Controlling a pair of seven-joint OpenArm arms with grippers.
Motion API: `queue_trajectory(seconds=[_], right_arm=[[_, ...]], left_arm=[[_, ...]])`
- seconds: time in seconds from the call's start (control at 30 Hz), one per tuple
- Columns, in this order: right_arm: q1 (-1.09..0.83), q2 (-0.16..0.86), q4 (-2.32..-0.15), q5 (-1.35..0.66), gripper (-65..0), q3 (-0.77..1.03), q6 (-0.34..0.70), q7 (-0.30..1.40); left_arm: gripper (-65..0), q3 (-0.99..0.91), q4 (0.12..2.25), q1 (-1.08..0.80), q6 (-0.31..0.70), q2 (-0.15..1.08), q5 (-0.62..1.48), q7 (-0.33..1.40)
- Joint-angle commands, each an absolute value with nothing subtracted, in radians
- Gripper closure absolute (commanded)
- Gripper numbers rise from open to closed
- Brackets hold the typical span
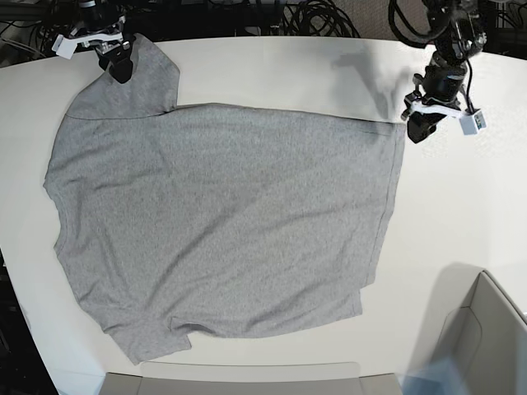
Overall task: Fold the T-shirt properly
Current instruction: 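Move both grippers down to the shirt's shoulder corners and grasp them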
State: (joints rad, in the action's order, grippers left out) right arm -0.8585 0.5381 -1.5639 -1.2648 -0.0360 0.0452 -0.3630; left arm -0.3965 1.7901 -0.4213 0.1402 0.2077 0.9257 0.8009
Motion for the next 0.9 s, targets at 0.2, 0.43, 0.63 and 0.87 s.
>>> queue_trajectory(seconds=[0.2,0.43,0.63,0.87], right_arm=[[-0.878,0.542,-1.558,-1.277,-31.1,-0.042,0.008,-0.302],[-0.878,0.542,-1.557,-1.277,-31.1,-0.042,0.008,-0.302],[-0.878,0.542,-1.563,-1.277,-31.1,-0.045,0.008,-0.302],[-0.878,0.542,-1.558,-1.276,-31.1,-0.045,0.008,-0.302]], left_arm=[[-15.8,-0.588,1.595,-0.268,0.328,0.213,0.958,1.015],[-15.8,-0.567,1.572,-0.265,0.332,0.217,0.883,1.021],[-15.8,-0.533,1.474,-0.228,0.429,0.217,0.883,1.024],[-15.8,-0.519,1.411,-0.197,0.432,0.217,0.885,1.023]])
